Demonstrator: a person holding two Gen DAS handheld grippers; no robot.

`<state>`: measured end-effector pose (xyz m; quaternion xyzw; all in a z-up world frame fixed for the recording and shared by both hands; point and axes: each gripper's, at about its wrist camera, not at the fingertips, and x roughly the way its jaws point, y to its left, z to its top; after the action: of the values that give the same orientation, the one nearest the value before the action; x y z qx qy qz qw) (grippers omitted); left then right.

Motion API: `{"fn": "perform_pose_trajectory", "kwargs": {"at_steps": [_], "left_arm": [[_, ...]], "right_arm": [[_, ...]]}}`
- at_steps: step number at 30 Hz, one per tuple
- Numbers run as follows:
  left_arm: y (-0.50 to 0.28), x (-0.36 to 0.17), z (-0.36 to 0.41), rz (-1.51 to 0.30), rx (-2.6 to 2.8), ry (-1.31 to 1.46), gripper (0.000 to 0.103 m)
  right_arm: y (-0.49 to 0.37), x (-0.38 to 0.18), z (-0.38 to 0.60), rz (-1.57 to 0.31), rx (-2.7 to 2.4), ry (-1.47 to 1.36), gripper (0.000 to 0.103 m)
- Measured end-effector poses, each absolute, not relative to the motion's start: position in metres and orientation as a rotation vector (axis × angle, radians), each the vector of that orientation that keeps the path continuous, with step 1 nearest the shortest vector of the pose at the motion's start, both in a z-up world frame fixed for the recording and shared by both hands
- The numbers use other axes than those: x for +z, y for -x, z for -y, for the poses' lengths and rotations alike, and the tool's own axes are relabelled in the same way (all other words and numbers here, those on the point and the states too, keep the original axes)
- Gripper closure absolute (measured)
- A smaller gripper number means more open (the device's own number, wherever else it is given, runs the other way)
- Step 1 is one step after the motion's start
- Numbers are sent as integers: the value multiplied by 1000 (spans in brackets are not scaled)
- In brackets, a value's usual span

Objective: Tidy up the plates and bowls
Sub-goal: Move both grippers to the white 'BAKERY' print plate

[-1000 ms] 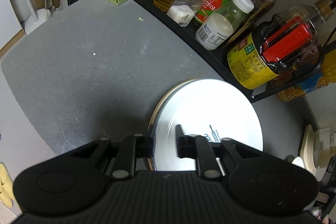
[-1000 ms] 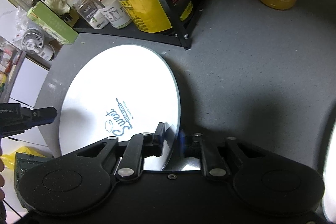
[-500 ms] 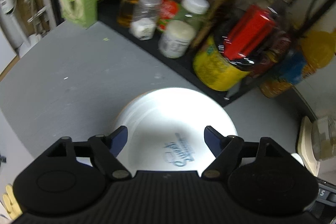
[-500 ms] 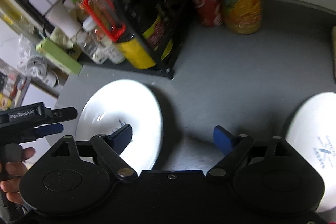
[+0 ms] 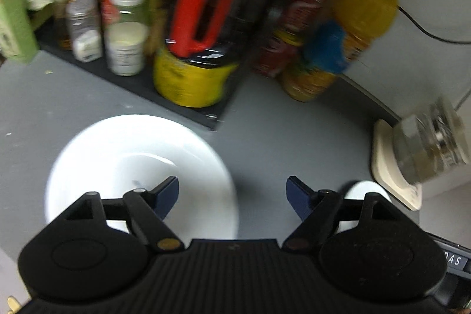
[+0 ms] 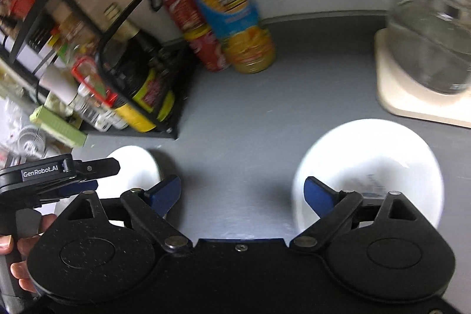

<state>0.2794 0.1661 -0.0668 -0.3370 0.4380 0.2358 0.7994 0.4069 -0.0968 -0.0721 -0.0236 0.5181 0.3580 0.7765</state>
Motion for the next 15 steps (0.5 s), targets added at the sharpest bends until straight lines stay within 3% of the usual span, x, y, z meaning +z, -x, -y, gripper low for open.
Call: {"fn": "perform_pose_trajectory", "kwargs": {"at_steps": [15], "left_arm": [[-351, -90, -99, -1003, 337, 675, 25]], "right_arm": [[-435, -75, 173, -1104, 590, 8, 13]]}}
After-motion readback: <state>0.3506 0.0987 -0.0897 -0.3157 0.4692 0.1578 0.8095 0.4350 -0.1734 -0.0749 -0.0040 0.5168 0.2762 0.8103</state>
